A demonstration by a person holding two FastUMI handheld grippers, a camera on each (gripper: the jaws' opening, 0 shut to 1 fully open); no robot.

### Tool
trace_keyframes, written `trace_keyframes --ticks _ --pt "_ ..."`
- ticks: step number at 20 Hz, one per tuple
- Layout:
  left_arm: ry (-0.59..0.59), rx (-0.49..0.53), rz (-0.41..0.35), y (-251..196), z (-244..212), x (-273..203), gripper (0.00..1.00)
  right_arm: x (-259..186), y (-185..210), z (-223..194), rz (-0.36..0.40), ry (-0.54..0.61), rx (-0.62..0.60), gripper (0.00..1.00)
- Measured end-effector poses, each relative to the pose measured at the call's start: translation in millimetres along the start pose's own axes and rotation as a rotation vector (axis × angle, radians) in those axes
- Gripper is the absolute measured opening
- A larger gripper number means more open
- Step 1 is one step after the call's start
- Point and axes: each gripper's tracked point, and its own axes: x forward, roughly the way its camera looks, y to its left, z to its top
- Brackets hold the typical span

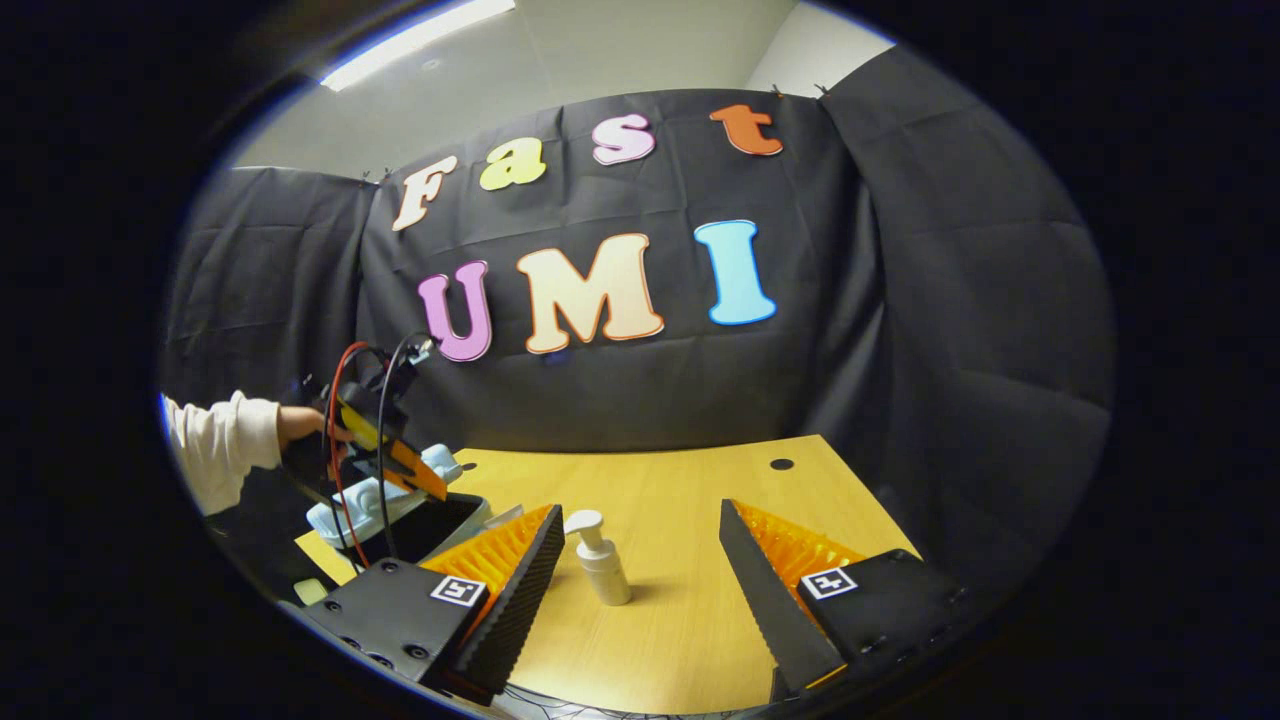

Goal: First open the suitcase, pack the skin care products into it, and then close the suitcase.

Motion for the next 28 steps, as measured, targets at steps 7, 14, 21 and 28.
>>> trace_keyframes --ticks 7,14,21,28 --pt "-0.123 0.017 0.048 76 63 -91 0.0 17 26 4 0.062 -0.002 -0.006 0.98" --pt "-0.135 0.074 0.067 196 92 -134 0.0 33 77 11 -0.037 -0.045 -0.025 0.98" --pt "-0.12 0.243 0.293 361 110 -113 0.0 48 136 3 -0.081 -0.04 -0.022 0.98" --pt "-0.08 0.186 0.261 477 67 -52 0.0 54 152 -10 -0.134 0.004 -0.009 0.98"
